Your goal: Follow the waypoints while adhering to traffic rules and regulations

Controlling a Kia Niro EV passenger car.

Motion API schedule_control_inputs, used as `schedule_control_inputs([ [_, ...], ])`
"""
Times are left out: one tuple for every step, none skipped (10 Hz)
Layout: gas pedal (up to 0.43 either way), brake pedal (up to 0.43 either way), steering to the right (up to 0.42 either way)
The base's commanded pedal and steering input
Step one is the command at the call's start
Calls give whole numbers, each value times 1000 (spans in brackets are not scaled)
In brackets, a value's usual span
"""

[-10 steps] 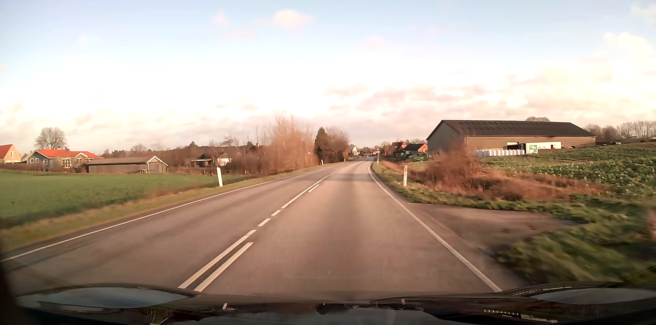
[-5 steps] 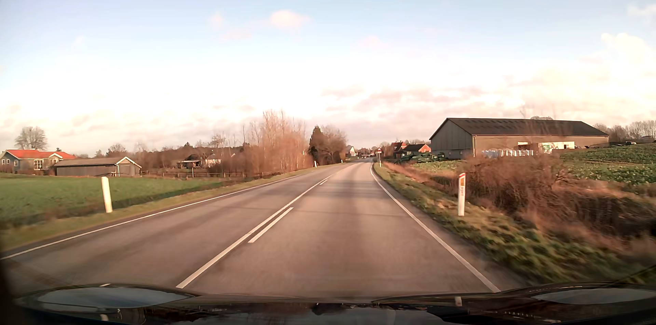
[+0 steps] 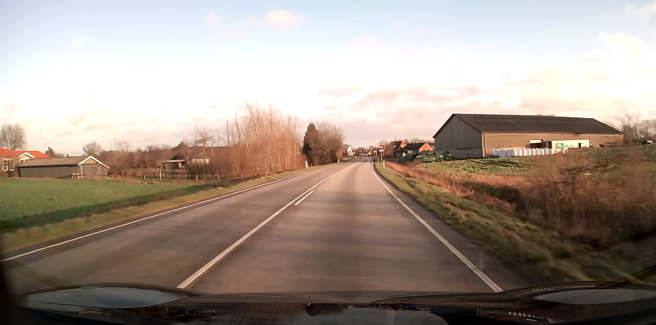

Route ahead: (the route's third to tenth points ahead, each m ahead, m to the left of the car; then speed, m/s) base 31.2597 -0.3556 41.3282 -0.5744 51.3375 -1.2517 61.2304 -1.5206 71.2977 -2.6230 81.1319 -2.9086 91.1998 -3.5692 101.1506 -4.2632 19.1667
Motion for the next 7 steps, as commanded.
schedule_control_inputs([
  [0, 0, 10],
  [0, 0, 10],
  [0, 0, 10],
  [0, 0, 10],
  [0, 0, 9],
  [0, 0, 10],
  [8, 0, 9],
])
